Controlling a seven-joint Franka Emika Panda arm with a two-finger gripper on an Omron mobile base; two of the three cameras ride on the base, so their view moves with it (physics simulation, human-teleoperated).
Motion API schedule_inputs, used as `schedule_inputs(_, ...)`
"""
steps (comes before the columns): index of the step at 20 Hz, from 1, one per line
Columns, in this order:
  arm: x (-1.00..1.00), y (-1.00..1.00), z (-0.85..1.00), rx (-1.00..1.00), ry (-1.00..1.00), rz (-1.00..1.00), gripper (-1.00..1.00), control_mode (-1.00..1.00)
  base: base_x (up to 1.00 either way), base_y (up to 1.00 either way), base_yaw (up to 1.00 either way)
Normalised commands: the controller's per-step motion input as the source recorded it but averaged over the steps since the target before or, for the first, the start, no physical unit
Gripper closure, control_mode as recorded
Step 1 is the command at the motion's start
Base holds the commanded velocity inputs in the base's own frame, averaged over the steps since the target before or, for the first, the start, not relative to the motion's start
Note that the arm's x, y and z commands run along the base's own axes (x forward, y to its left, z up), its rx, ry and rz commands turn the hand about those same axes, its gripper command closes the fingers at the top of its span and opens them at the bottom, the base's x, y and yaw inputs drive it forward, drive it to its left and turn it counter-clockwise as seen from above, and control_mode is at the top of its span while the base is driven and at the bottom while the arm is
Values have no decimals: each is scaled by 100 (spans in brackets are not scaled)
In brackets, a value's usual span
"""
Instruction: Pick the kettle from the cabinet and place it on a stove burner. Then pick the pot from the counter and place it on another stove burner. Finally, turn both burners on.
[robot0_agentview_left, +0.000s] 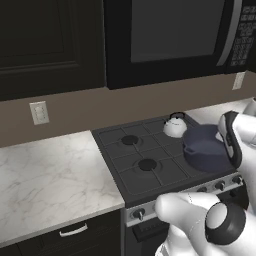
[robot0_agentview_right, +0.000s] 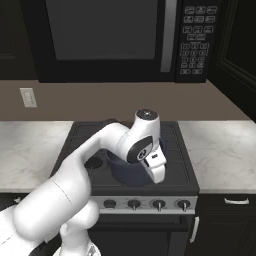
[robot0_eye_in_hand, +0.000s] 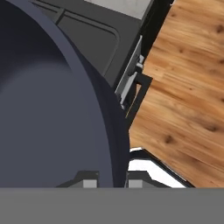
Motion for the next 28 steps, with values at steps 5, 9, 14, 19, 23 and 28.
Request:
schedule_inputs(5,21,-9,-25,4,0,0,100,-100,0,0,0)
schedule_inputs(9,15,-14,-14,4,0,0,100,-100,0,0,0)
schedule_inputs(14,15,-13,-9,2,0,0,100,-100,0,0,0)
schedule_inputs(19,21,-10,-2,0,0,0,100,-100,0,0,0)
schedule_inputs(23,21,-9,-1,0,0,0,100,-100,0,0,0)
schedule_inputs(28,19,-12,-5,0,0,0,100,-100,0,0,0)
